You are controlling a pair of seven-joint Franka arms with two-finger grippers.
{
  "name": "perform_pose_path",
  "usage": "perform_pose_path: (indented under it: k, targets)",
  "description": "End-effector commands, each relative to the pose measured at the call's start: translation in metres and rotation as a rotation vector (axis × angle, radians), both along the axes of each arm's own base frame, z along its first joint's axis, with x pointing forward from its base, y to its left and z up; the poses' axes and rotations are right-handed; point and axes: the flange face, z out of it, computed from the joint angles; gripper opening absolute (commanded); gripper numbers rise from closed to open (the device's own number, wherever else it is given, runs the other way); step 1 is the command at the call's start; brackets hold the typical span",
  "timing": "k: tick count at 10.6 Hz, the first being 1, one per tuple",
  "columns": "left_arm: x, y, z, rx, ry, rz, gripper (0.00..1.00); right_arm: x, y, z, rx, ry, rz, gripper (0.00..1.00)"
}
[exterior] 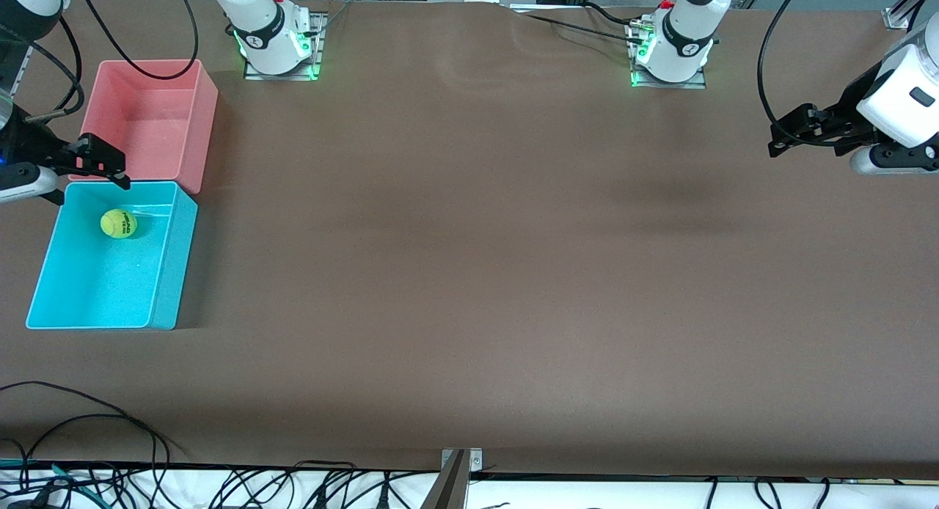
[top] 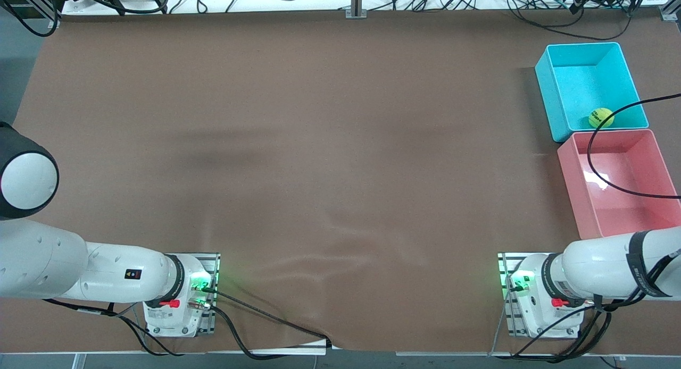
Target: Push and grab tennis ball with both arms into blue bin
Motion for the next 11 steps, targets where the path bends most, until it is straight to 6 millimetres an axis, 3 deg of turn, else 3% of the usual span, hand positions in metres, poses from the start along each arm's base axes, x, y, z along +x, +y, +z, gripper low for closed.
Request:
perform_pose_path:
  k: [1, 4, 11]
  targets:
    - [-0.0012, -0.0053, 0.0083, -0.018, 0.004, 0.003, 1.00, -0.0040, 0.0012, 0.0026, 0.053, -0.002, -0.020, 1.00]
    - [-0.0012, -0.0054, 0.0083, -0.018, 0.004, 0.003, 1.00, -0.0044, -0.0045, 0.0055, 0.065, -0.009, -0.141, 1.00]
    - [-0.0015, -0.0079, 0.0083, -0.019, 0.005, -0.002, 1.00, -0.0038, -0.0063, 0.0088, 0.067, -0.018, -0.164, 1.00]
